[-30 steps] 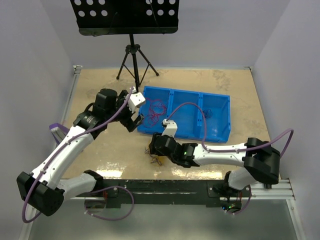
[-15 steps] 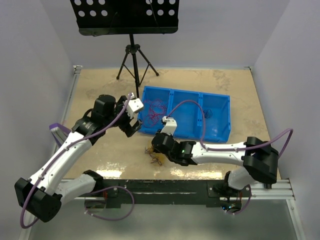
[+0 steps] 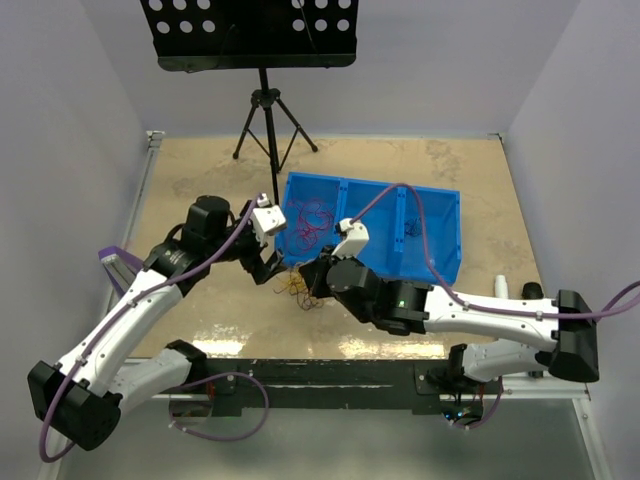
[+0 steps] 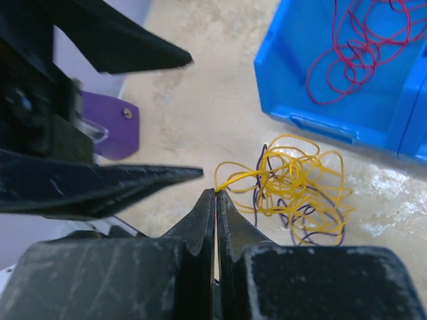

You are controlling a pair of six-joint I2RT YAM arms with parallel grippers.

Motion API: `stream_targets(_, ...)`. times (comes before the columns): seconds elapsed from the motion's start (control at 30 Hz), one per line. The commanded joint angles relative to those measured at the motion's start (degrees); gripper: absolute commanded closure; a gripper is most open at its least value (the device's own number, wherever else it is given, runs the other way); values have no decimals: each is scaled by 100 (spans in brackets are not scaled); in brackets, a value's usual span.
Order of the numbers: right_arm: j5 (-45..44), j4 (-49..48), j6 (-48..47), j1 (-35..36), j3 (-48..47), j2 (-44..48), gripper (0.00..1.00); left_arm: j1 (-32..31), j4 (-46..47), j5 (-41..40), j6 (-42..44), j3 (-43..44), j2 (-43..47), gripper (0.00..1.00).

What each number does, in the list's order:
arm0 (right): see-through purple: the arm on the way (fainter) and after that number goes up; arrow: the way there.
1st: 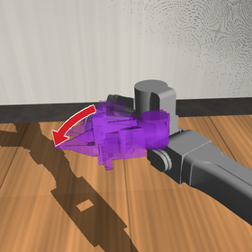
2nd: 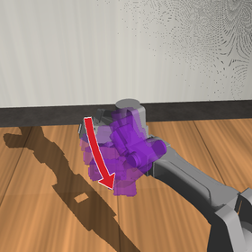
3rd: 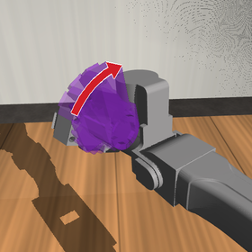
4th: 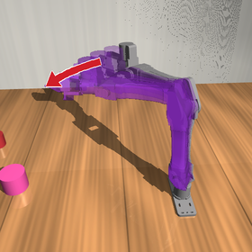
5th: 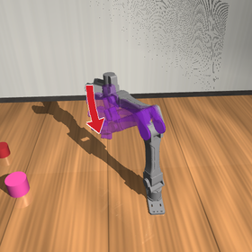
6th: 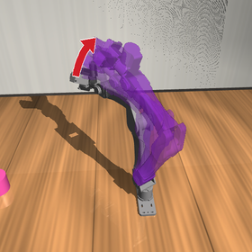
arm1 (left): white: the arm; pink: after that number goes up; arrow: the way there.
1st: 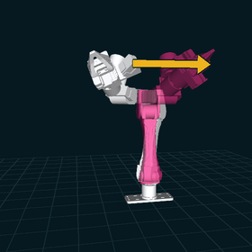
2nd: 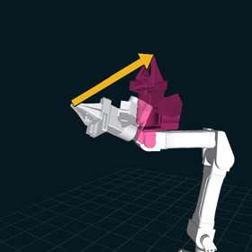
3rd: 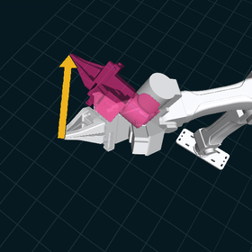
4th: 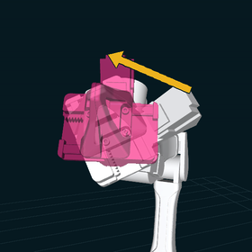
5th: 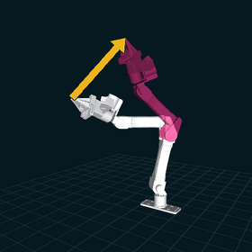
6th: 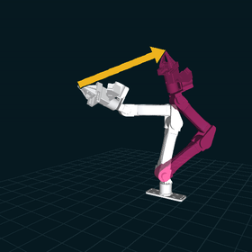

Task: Untangle the cables

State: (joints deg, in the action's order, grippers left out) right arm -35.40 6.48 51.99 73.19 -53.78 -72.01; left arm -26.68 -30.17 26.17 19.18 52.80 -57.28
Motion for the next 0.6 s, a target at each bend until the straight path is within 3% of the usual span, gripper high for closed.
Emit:
stream_targets(0.0,67,-6,-469,55,-326,336,100,22,213,958,-2,-155,234,0)
stream_targets(0.3,648,-463,-980,117,-625,574,100,22,662,1434,-266,-550,454,0)
stream_targets(0.57,692,-516,-1068,178,-968,705,100,22,627,1434,59,-876,542,0)
